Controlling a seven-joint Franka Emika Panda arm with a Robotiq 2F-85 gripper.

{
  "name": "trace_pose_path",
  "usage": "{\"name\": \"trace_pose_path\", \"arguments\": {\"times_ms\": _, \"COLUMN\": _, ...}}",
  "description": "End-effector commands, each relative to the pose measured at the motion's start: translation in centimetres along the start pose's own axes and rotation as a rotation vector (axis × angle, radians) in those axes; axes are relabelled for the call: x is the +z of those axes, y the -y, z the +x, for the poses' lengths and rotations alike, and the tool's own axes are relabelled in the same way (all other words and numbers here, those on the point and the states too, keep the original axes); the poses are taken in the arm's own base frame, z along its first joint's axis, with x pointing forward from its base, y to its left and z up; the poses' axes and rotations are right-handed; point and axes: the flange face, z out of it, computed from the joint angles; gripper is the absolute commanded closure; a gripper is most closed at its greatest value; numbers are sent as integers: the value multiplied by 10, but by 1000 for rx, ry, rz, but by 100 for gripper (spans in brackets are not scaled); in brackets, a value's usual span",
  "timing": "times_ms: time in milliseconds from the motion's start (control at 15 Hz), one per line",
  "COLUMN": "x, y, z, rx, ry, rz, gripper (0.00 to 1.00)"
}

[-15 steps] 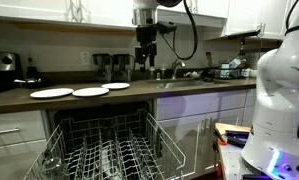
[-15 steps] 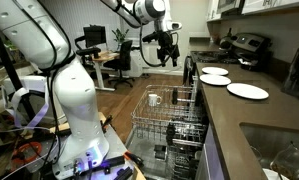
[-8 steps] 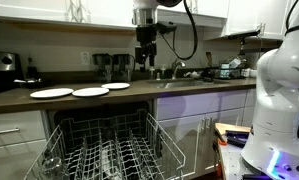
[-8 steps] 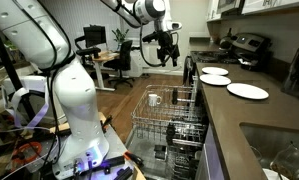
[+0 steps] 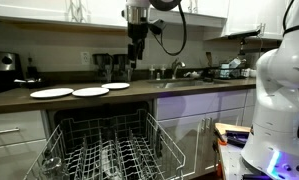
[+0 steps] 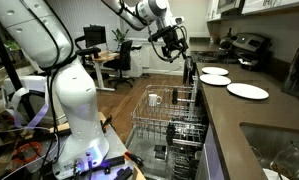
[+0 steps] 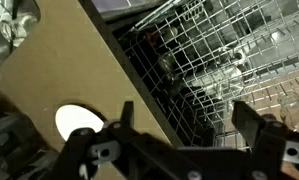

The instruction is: Move the glass to the second row in the dishwasher

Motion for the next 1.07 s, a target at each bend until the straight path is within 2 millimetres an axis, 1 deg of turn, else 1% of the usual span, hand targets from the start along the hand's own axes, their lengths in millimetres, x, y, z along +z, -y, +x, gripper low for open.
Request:
{"name": "trace_pose_path", "arguments": {"times_ms": 0, "x": -2, "y": -1, "z": 35, "rx": -102, "ry": -115, "rz": 30, "gripper": 0}}
{"name": "trace_pose_path", "arguments": {"times_ms": 67, "x": -3, "y": 0, "z": 43, "rx": -124, "ry": -153, "rz": 49, "gripper": 0}}
{"name": "trace_pose_path", "arguments": {"times_ms": 333, "x": -2, "y": 16, "z": 77, "rx": -256, "ry": -278, "rz": 122, "gripper": 0}}
{"name": "trace_pose_path", "arguments": {"times_ms": 467, "x": 4, "y": 30, "z": 92, "rx": -317, "ry": -322, "rz": 187, "gripper": 0}}
{"name": "trace_pose_path", "arguments": {"times_ms": 533, "x": 10, "y": 40, "z": 99, "rx": -356, "ry": -320, "rz": 234, "gripper": 0}}
{"name": "trace_pose_path", "arguments": {"times_ms": 667, "x": 19, "y": 54, "z": 111, "rx": -420, "ry": -308, "rz": 302, "gripper": 0}}
{"name": "trace_pose_path", "arguments": {"times_ms": 1000, "x": 45, "y": 82, "z": 136, "rx": -540, "ry": -263, "rz": 416, "gripper": 0}}
